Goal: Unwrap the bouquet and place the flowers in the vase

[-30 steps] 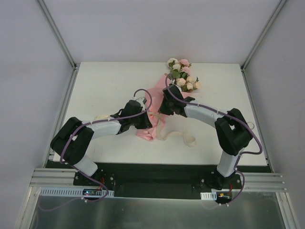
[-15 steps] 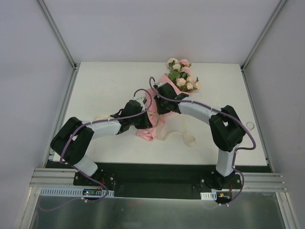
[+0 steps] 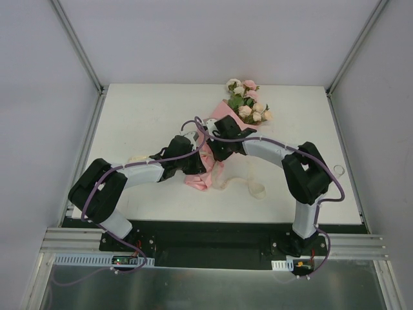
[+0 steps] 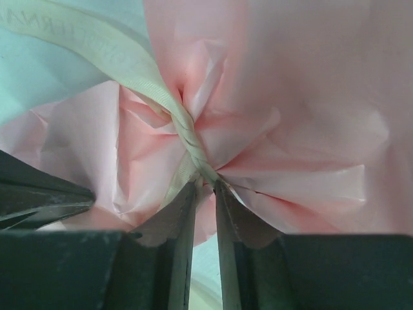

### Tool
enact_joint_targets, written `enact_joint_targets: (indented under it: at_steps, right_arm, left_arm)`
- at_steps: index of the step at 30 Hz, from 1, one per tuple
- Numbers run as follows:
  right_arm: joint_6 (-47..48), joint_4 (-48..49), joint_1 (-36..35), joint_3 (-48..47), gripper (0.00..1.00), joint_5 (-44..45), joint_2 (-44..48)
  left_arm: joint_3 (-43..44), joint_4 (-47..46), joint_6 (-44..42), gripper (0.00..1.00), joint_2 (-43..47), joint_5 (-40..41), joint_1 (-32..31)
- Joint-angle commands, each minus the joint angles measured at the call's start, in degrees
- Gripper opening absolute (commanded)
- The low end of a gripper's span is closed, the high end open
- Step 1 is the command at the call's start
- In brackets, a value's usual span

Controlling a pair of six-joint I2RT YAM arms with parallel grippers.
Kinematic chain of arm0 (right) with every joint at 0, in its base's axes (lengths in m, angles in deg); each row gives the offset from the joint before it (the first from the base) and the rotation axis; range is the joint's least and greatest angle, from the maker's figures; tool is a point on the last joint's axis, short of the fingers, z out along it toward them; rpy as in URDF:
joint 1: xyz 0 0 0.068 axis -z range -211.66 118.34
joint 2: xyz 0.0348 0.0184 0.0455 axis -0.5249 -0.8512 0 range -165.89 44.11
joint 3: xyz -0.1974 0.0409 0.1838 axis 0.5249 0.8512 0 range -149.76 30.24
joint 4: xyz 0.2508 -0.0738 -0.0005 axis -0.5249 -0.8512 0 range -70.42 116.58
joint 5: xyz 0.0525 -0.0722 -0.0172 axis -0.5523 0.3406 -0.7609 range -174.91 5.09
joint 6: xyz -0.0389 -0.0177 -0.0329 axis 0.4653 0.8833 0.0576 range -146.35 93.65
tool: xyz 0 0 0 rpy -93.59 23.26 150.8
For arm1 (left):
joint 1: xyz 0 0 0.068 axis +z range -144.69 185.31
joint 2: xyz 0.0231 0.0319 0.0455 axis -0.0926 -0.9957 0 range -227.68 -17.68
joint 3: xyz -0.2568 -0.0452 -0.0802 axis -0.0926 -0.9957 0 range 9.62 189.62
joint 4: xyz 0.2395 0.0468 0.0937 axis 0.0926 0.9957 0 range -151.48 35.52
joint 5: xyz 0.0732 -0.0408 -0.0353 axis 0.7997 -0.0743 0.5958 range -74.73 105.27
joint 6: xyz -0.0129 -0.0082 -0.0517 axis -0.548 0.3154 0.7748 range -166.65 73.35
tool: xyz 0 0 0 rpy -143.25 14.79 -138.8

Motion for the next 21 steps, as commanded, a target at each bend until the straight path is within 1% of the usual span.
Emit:
enact_joint_targets:
  at_steps: [1, 5, 7, 8, 9, 14, 21]
  right_arm:
    - [4.05, 2.52, 0.17, 0.14, 0.22, -1.22, -1.66]
    - [4.57, 2.69, 0.00, -0.48, 0.23, 0.80, -2.37]
    - [5.45, 3.05, -0.52, -0.30, 0.24, 3.61, -2.28]
    - [5.80, 3.48, -0.70, -0.04, 0.27, 4.49, -2.10]
    - [6.07, 3.75, -0.88, 0.40, 0.28, 5.45, -1.84]
    - [7.65, 6.82, -2.11, 1.81, 0.29, 7.57, 0.18]
    - [8.79, 7.35, -2.29, 1.81, 0.29, 10.47, 1.85]
  left_arm:
    - [-0.07, 0.11, -1.56, 0.00, 1.05, 0.40, -0.25]
    - [-0.07, 0.02, -1.74, 0.00, 0.96, 0.40, -0.25]
    - [-0.16, 0.11, -1.74, 0.00, 0.96, 0.32, -0.25]
    - [-0.08, 0.11, -1.65, 0.00, 0.96, 0.40, -0.25]
    - [-0.07, 0.02, -1.74, 0.00, 0.88, 0.40, -0.25]
    - [-0.07, 0.11, -1.65, 0.00, 0.87, 0.32, -0.24]
    - [0.01, 0.11, -1.65, 0.00, 0.70, 0.40, -0.16]
